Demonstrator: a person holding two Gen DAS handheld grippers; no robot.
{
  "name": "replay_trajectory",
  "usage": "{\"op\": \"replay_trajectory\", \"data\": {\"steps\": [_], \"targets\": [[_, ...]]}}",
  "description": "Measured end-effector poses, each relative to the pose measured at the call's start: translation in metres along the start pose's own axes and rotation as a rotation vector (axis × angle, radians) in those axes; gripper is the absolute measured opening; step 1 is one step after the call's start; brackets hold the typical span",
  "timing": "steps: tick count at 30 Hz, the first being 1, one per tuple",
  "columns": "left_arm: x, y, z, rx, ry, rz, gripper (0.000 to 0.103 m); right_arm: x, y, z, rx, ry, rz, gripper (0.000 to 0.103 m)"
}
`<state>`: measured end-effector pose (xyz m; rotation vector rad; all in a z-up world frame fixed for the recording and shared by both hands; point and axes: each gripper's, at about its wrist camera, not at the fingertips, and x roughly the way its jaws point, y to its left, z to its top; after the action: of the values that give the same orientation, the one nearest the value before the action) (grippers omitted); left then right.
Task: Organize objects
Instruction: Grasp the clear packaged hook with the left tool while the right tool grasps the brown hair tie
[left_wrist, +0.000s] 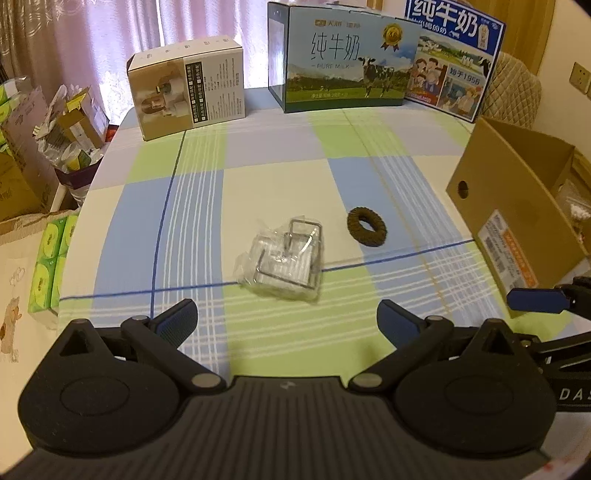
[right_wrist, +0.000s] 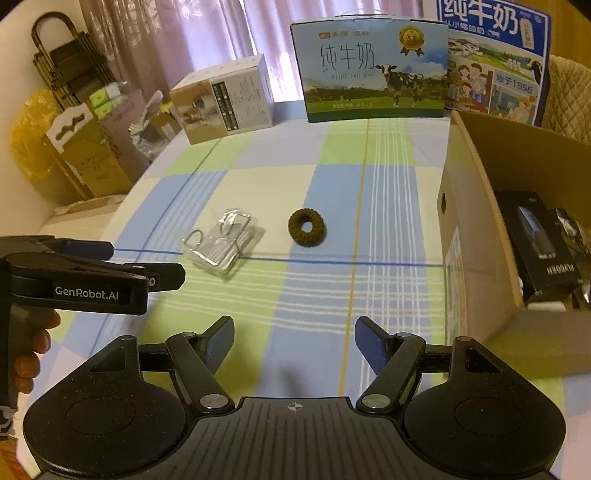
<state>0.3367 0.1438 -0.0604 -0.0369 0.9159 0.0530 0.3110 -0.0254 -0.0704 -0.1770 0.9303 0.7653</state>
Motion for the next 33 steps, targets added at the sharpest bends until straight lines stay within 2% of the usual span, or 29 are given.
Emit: {"op": "replay_trajectory", "data": {"steps": [16, 21, 26, 27, 28, 33], "targets": [[0.069, 0.003, 0.025, 0.061, 0.032, -0.006, 0.102, 0.044, -0.015, 0.023, 0.037, 0.036, -0.064, 0.069], [0.091, 0.002, 0.028, 0.083, 0.05, 0.008, 0.096, 0.054, -0.016, 0.028, 0.029, 0.036, -0.07, 0.069], [0.103, 0.004, 0.029, 0.086, 0.05, 0.011, 0.084, 0.065, -0.02, 0.035, 0.019, 0.021, -0.067, 0.069], [0.105, 0.005, 0.029, 0.085, 0.051, 0.006, 0.08, 0.068, -0.021, 0.038, 0.02, 0.017, -0.062, 0.069], [0.106, 0.006, 0.029, 0.084, 0.052, -0.006, 0.069, 0.071, -0.022, 0.04, 0.021, 0.011, -0.055, 0.069], [0.104, 0.009, 0.025, 0.096, 0.024, 0.003, 0.055, 0.086, -0.021, 0.049, 0.005, -0.008, -0.033, 0.069]]}}
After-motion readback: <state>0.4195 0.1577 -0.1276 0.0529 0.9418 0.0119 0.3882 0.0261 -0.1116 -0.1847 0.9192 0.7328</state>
